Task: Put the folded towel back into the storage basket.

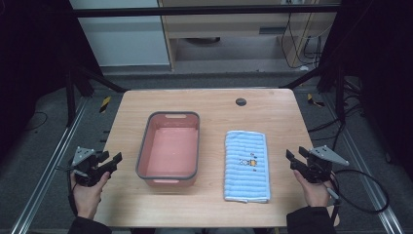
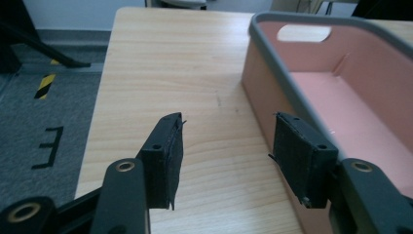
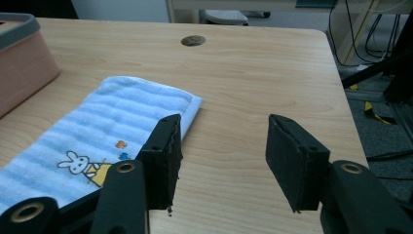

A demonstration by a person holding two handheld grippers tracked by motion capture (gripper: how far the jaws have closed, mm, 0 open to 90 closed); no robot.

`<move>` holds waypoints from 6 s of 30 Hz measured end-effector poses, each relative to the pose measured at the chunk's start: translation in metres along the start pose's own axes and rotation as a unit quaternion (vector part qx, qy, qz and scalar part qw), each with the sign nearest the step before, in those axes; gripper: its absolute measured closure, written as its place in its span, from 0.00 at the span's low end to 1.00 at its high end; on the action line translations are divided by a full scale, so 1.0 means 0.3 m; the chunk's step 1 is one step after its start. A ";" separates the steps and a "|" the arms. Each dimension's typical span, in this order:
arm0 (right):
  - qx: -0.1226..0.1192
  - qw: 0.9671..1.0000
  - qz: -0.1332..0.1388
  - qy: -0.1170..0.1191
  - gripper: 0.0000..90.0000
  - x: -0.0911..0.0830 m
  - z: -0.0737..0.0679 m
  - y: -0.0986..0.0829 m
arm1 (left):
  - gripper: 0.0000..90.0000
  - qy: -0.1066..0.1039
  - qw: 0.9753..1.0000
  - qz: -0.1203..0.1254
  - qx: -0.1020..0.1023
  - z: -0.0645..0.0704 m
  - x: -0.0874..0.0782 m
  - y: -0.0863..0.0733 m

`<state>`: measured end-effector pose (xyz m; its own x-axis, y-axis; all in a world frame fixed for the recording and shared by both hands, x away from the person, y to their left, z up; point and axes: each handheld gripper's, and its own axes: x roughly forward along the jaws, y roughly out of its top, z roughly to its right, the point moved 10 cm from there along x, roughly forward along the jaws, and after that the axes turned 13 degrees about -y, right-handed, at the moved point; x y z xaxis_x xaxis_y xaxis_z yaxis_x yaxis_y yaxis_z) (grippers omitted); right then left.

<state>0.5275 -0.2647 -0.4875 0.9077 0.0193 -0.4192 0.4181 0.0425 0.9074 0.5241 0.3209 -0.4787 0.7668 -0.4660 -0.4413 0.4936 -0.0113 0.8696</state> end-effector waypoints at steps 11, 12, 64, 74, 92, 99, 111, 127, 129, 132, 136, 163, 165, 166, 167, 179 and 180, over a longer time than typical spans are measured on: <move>-0.018 0.999 0.021 0.018 0.45 -0.024 -0.054 0.046 | 0.46 -0.030 0.999 0.031 0.023 0.112 -0.031 0.075; -0.024 0.999 0.023 0.024 0.44 -0.029 -0.065 0.051 | 0.45 -0.036 0.999 0.031 0.024 0.130 -0.032 0.081; -0.047 0.997 0.026 0.051 0.39 -0.013 -0.156 0.195 | 0.42 -0.128 0.985 0.052 0.102 0.616 0.083 0.171; -0.042 0.998 0.020 0.046 0.37 0.011 -0.144 0.216 | 0.42 -0.154 0.981 0.045 0.109 0.728 0.162 0.169; -0.045 0.998 0.008 0.049 0.34 0.063 -0.166 0.227 | 0.41 -0.177 0.975 0.026 0.132 0.878 0.267 0.128; -0.043 0.998 0.001 0.047 0.34 0.096 -0.167 0.221 | 0.41 -0.190 0.972 0.016 0.136 0.934 0.305 0.097; -0.036 0.999 -0.008 0.033 0.35 0.160 -0.132 0.214 | 0.42 -0.194 0.972 -0.001 0.132 0.983 0.378 0.038; -0.047 0.998 -0.022 0.036 0.39 0.249 -0.160 0.173 | 0.49 -0.202 0.969 -0.037 0.135 1.017 0.444 -0.085; -0.046 0.998 -0.025 0.037 0.39 0.252 -0.163 0.170 | 0.49 -0.203 0.969 -0.042 0.134 1.018 0.450 -0.099; -0.049 0.998 -0.032 0.039 0.40 0.272 -0.175 0.155 | 0.51 -0.200 0.969 -0.049 0.138 1.018 0.459 -0.123; -0.055 0.997 -0.040 0.039 0.42 0.287 -0.182 0.139 | 0.53 -0.197 0.968 -0.055 0.143 1.020 0.466 -0.145; -0.068 0.993 -0.087 0.041 0.50 0.380 -0.211 0.006 | 0.59 -0.185 0.967 -0.112 0.139 1.006 0.536 -0.282; -0.070 0.992 -0.092 0.042 0.50 0.386 -0.216 -0.005 | 0.59 -0.187 0.966 -0.115 0.137 1.009 0.540 -0.291; -0.070 0.992 -0.095 0.043 0.50 0.389 -0.219 -0.011 | 0.59 -0.188 0.966 -0.116 0.138 1.010 0.542 -0.293; -0.072 0.992 -0.096 0.042 0.50 0.392 -0.218 -0.015 | 0.59 -0.186 0.965 -0.119 0.139 1.010 0.544 -0.297; -0.069 0.988 -0.131 0.043 0.54 0.421 -0.211 -0.092 | 0.63 -0.184 0.966 -0.134 0.126 1.010 0.557 -0.322; -0.069 0.988 -0.131 0.043 0.54 0.421 -0.211 -0.092 | 0.63 -0.183 0.966 -0.135 0.127 1.010 0.558 -0.322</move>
<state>0.6283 -0.2002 -0.5675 0.7596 0.0734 -0.6462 0.6249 0.1932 0.7565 0.4803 -0.0241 -0.5696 0.4057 -0.6963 -0.5921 0.5029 -0.3708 0.7807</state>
